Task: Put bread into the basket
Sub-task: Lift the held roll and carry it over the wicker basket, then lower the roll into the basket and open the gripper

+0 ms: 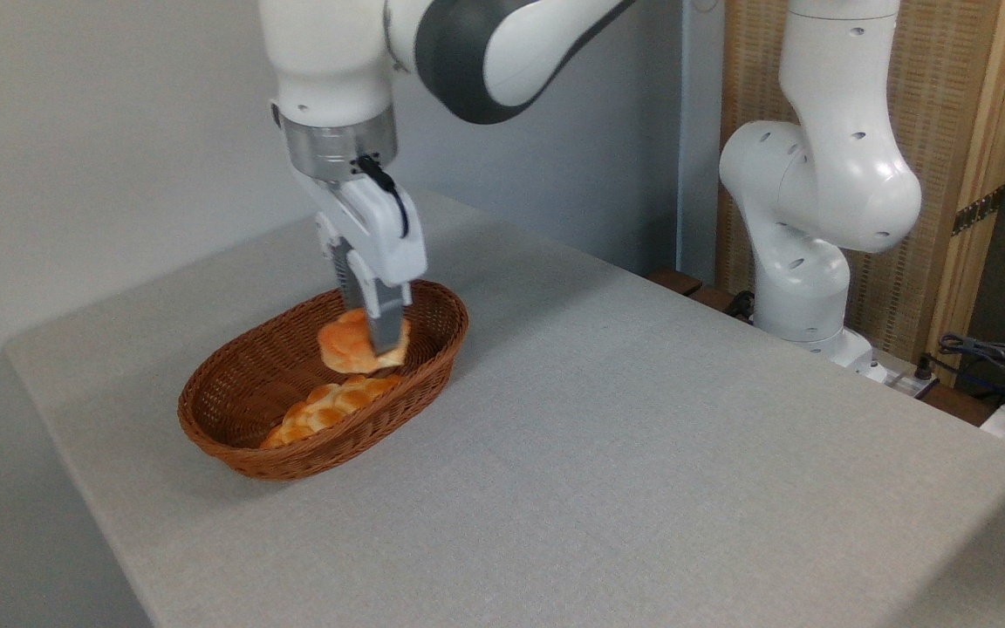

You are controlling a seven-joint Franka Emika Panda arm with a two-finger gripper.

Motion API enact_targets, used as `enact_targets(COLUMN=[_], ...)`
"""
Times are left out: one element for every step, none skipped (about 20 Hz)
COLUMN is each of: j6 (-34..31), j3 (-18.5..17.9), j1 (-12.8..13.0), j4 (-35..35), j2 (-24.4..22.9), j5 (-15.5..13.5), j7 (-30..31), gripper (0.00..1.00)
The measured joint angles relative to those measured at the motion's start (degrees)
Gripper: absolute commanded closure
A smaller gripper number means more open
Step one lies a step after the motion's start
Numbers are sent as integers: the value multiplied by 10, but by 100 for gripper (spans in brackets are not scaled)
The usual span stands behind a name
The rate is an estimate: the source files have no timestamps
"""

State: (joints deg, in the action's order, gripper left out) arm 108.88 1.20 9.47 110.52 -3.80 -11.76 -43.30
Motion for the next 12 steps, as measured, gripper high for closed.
enact_targets(j6=[15,25,39,51,61,70,77,82,85,86,86,86], j3=[12,19,30,38,44,46,46,46,46,46,45,45], j1=[1,1,1,2,2,2,2,1,1,0,0,0], j4=[0,0,0,0,0,0,0,-1,-1,-1,-2,-3], j2=[6,10,18,25,33,39,44,47,48,48,48,47], j5=[0,0,0,0,0,0,0,0,0,0,0,0], j7=[21,33,49,61,66,67,67,67,67,67,67,68], gripper=[2,0,0,0,0,0,0,0,0,0,0,0])
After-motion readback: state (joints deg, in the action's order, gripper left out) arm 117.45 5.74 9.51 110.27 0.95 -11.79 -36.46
